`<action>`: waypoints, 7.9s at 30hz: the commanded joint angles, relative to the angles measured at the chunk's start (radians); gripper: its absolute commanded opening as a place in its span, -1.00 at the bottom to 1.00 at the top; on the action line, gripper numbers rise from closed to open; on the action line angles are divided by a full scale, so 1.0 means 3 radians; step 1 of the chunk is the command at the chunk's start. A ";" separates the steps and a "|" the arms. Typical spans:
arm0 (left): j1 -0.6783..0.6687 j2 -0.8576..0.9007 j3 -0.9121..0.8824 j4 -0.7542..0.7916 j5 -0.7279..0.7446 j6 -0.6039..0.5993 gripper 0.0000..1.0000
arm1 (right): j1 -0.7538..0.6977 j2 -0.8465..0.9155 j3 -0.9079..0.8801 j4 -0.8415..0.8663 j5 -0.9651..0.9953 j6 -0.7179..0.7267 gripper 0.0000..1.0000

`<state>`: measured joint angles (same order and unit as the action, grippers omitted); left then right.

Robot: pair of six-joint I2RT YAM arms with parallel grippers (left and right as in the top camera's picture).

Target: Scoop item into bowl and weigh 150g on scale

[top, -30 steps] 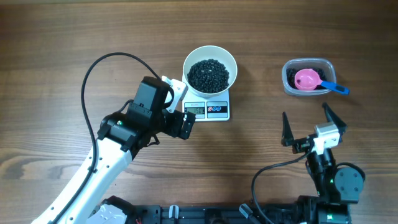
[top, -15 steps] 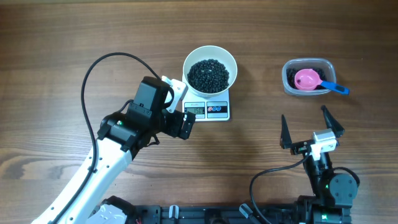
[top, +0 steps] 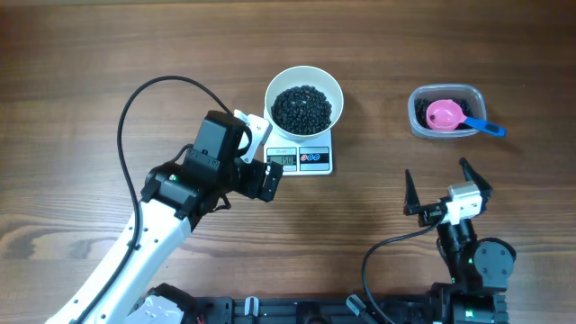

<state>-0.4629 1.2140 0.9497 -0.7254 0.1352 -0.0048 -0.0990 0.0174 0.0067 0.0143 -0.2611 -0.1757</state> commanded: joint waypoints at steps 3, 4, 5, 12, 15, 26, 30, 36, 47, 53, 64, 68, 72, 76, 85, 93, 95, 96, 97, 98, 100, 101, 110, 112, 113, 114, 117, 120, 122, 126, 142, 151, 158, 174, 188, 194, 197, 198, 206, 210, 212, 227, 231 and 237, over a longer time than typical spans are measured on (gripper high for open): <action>-0.0015 0.0013 0.0061 0.0009 -0.0018 -0.0009 1.00 | -0.0017 -0.0047 -0.0005 0.0010 0.0043 0.0070 1.00; -0.0015 0.0013 0.0061 0.0009 -0.0019 -0.0010 1.00 | -0.0017 -0.0047 -0.0005 0.0010 0.0043 0.0071 1.00; -0.0015 0.0013 0.0061 0.0009 -0.0019 -0.0010 1.00 | -0.0017 -0.0047 -0.0005 0.0010 0.0043 0.0070 0.99; -0.0015 0.0013 0.0061 0.0009 -0.0019 -0.0010 1.00 | -0.0017 -0.0046 -0.0005 0.0011 0.0043 0.0070 1.00; -0.0015 0.0013 0.0061 0.0009 -0.0018 -0.0009 1.00 | -0.0017 -0.0046 -0.0005 0.0011 0.0043 0.0070 0.99; -0.0015 0.0013 0.0061 0.0009 -0.0019 -0.0009 1.00 | -0.0017 -0.0046 -0.0005 0.0011 0.0043 0.0071 1.00; -0.0015 0.0013 0.0061 0.0009 -0.0019 -0.0010 1.00 | -0.0017 -0.0043 -0.0005 0.0011 0.0043 0.0070 0.99; -0.0015 0.0013 0.0061 0.0009 -0.0019 -0.0009 1.00 | -0.0017 -0.0042 -0.0005 0.0011 0.0043 0.0069 1.00; -0.0015 0.0013 0.0061 0.0009 -0.0018 -0.0010 1.00 | -0.0017 -0.0042 -0.0005 0.0011 0.0043 0.0069 0.99; -0.0015 0.0013 0.0061 0.0009 -0.0018 -0.0009 1.00 | -0.0017 -0.0042 -0.0005 0.0011 0.0043 0.0069 0.99; -0.0015 0.0013 0.0061 0.0009 -0.0019 -0.0009 1.00 | -0.0017 -0.0042 -0.0005 0.0011 0.0043 0.0067 1.00; -0.0015 0.0013 0.0061 0.0009 -0.0019 -0.0010 1.00 | -0.0017 -0.0042 -0.0005 0.0011 0.0043 0.0069 0.99; -0.0015 0.0013 0.0061 0.0009 -0.0019 -0.0009 1.00 | -0.0017 -0.0042 -0.0005 0.0011 0.0043 0.0069 0.99; -0.0015 0.0013 0.0061 0.0009 -0.0019 -0.0010 1.00 | -0.0017 -0.0042 -0.0005 0.0011 0.0043 0.0069 0.99; -0.0015 0.0013 0.0061 0.0009 -0.0017 -0.0010 1.00 | -0.0017 -0.0042 -0.0005 0.0011 0.0043 0.0069 0.99; -0.0015 0.0006 0.0061 0.0017 -0.0006 -0.0011 1.00 | -0.0017 -0.0042 -0.0005 0.0011 0.0043 0.0069 0.99; -0.0011 -0.0024 0.0061 0.0065 -0.0011 -0.0010 1.00 | -0.0017 -0.0042 -0.0005 0.0011 0.0043 0.0070 0.99; -0.0013 -0.0058 0.0061 0.0085 -0.0024 -0.0010 1.00 | -0.0017 -0.0042 -0.0005 0.0011 0.0043 0.0069 0.99; -0.0011 -0.0099 0.0061 0.0093 -0.0023 -0.0011 1.00 | -0.0017 -0.0042 -0.0005 0.0011 0.0043 0.0069 0.99; -0.0011 -0.0141 0.0061 0.0088 -0.0023 -0.0013 1.00 | -0.0017 -0.0042 -0.0005 0.0011 0.0043 0.0069 0.99; -0.0011 -0.0262 0.0061 0.0084 -0.0078 -0.0084 1.00 | -0.0017 -0.0042 -0.0005 0.0011 0.0043 0.0069 0.99; -0.0008 -0.0329 0.0061 0.0081 -0.0195 -0.0254 1.00 | -0.0017 -0.0042 -0.0005 0.0011 0.0043 0.0069 0.99; 0.0417 -0.0977 0.0056 -0.0084 -0.0383 -0.0734 1.00 | -0.0017 -0.0042 -0.0005 0.0011 0.0043 0.0069 0.99; 0.0539 -0.1099 0.0048 -0.0146 -0.0383 -0.0731 1.00 | -0.0017 -0.0042 -0.0005 0.0011 0.0043 0.0070 0.99; 0.0598 -0.1166 0.0037 -0.0159 -0.0384 -0.0725 1.00 | -0.0017 -0.0042 -0.0005 0.0011 0.0043 0.0069 0.99; 0.0652 -0.1235 0.0019 -0.0165 -0.0384 -0.0703 1.00 | -0.0017 -0.0042 -0.0005 0.0011 0.0043 0.0069 1.00; 0.0802 -0.1480 -0.0065 -0.0165 -0.0395 -0.0697 1.00 | -0.0017 -0.0042 -0.0005 0.0011 0.0043 0.0067 0.99; 0.0930 -0.1771 -0.0187 -0.0159 -0.0394 -0.0697 1.00 | -0.0017 -0.0042 -0.0005 0.0011 0.0043 0.0069 1.00; 0.0992 -0.1979 -0.0285 -0.0164 -0.0394 -0.0697 1.00 | -0.0017 -0.0042 -0.0005 0.0011 0.0043 0.0069 0.98; 0.1091 -0.2408 -0.0500 -0.0098 -0.0394 -0.0697 1.00 | -0.0017 -0.0042 -0.0005 0.0011 0.0043 0.0067 0.99; 0.1606 -0.3332 -0.1316 0.0507 -0.0287 -0.0697 1.00 | -0.0017 -0.0042 -0.0005 0.0011 0.0043 0.0067 1.00; 0.1799 -0.3582 -0.1654 0.0791 -0.0181 -0.0697 1.00 | -0.0017 -0.0042 -0.0005 0.0011 0.0043 0.0069 0.99; 0.1799 -0.3727 -0.1937 0.1100 -0.0181 -0.0697 1.00 | -0.0017 -0.0042 -0.0005 0.0011 0.0043 0.0069 0.99; 0.1799 -0.3989 -0.2524 0.1778 -0.0179 -0.0698 1.00 | -0.0017 -0.0042 -0.0005 0.0011 0.0043 0.0069 0.99; 0.1742 -0.4037 -0.2733 0.2054 -0.0106 -0.0712 1.00 | -0.0017 -0.0042 -0.0005 0.0011 0.0043 0.0069 0.99; 0.1658 -0.4039 -0.2851 0.2148 -0.0107 -0.0711 1.00 | -0.0017 -0.0042 -0.0005 0.0011 0.0043 0.0069 0.99; 0.1658 -0.4039 -0.3066 0.2424 -0.0106 -0.0712 1.00 | -0.0017 -0.0042 -0.0005 0.0011 0.0043 0.0069 0.99; 0.1658 -0.4039 -0.3106 0.2483 -0.0106 -0.0712 1.00 | -0.0017 -0.0042 -0.0005 0.0011 0.0043 0.0069 0.99; 0.1658 -0.4039 -0.3147 0.2436 -0.0106 -0.0801 1.00 | -0.0017 -0.0042 -0.0005 0.0011 0.0043 0.0069 1.00; 0.1658 -0.4037 -0.3147 0.2173 -0.0130 -0.0807 1.00 | -0.0017 -0.0042 -0.0005 0.0011 0.0043 0.0069 0.99; 0.1658 -0.4037 -0.3147 0.2166 -0.0266 -0.0738 1.00 | -0.0017 -0.0042 -0.0005 0.0011 0.0043 0.0067 0.99; 0.1658 -0.4037 -0.3147 0.2179 -0.0090 -0.0174 1.00 | -0.0017 -0.0042 -0.0005 0.0011 0.0043 0.0070 0.99; 0.1658 -0.4037 -0.3147 0.2192 0.0034 0.0095 1.00 | -0.0017 -0.0042 -0.0005 0.0011 0.0043 0.0069 0.99; 0.1658 -0.4037 -0.3147 0.2190 -0.0008 0.0098 1.00 | -0.0017 -0.0042 -0.0005 0.0011 0.0043 0.0069 1.00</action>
<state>0.0391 0.0135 0.0101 -0.0639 0.1104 -0.0208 -0.1001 0.0174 0.0067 0.0147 -0.2607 -0.1722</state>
